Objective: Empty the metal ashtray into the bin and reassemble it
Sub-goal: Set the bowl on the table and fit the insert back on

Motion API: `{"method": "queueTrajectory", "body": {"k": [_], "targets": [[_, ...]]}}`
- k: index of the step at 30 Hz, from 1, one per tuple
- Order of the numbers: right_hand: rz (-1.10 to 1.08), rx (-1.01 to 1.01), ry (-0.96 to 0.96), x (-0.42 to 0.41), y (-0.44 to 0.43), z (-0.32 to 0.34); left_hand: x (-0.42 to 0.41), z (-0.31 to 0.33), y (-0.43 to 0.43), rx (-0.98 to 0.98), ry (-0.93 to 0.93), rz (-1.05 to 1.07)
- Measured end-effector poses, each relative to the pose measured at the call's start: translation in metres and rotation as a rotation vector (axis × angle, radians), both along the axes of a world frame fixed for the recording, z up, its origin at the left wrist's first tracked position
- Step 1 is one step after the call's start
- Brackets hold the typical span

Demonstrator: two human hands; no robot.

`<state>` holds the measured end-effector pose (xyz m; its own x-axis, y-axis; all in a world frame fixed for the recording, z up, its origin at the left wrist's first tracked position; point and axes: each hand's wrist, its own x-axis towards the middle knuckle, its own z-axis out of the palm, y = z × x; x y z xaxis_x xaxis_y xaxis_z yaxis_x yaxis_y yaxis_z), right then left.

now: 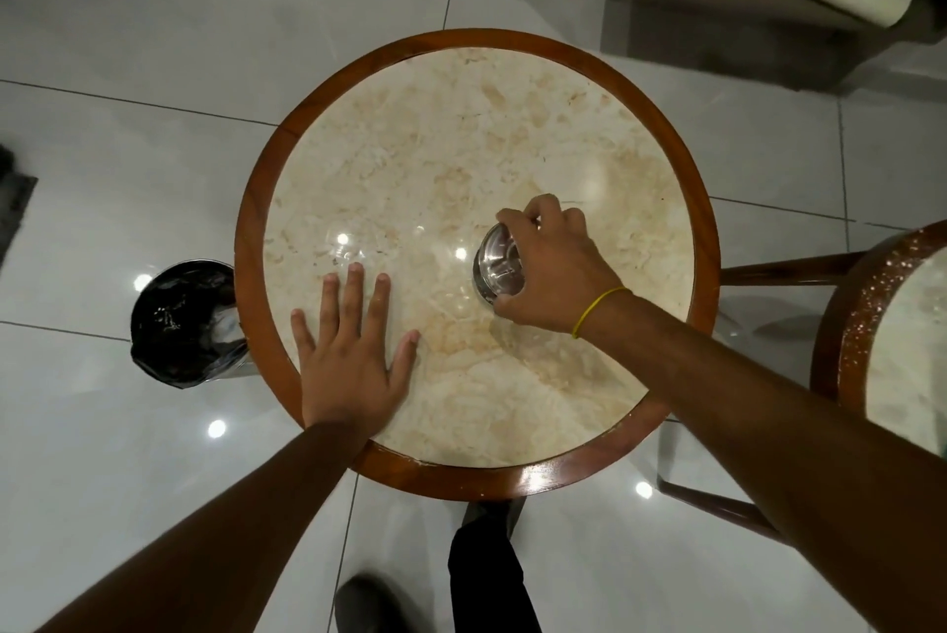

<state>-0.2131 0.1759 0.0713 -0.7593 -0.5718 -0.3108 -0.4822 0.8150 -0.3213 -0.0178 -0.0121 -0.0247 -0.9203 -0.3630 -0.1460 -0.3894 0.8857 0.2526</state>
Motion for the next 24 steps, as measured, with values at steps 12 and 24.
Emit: {"method": "queueTrajectory", "body": {"k": [12, 24], "targets": [[0.084, 0.106, -0.025, 0.004, -0.007, -0.014, 0.0, -0.004, -0.001, -0.007, -0.017, -0.004], [0.133, 0.168, -0.022, -0.001, -0.012, -0.012, -0.002, -0.003, -0.002, -0.013, -0.032, -0.016]]}}
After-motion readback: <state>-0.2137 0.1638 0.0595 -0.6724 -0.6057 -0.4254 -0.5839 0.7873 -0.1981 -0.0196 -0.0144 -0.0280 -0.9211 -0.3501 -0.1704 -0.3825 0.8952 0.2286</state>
